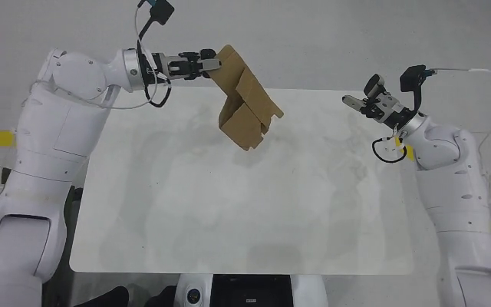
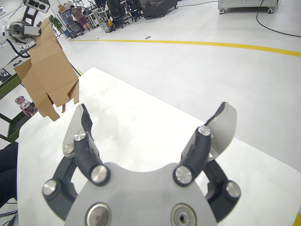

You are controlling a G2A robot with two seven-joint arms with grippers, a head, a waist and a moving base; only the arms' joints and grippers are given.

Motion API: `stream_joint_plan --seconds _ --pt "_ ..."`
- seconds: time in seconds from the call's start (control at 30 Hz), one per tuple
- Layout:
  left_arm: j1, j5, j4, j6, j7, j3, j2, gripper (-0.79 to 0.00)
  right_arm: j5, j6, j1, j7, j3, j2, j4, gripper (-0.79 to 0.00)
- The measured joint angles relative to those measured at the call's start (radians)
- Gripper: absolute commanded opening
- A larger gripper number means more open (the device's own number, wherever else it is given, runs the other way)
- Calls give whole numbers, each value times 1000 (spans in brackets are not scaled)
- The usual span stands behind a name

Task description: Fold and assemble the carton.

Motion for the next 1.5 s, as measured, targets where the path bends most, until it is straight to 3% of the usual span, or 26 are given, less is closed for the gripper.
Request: stream_joint_plan --seconds 0.93,1.27,1.5 --pt "76 -5 -76 -16 -23 9 -2 -785 17 5 -13 2 -14 -2 -19 0" --pt "106 -63 -93 -42 -136 27 -5 -785 157 -133 54 178 -151 -14 24 0" --pt "94 -132 -61 -55 -189 59 -21 -785 274 -141 105 307 -284 -25 18 0"
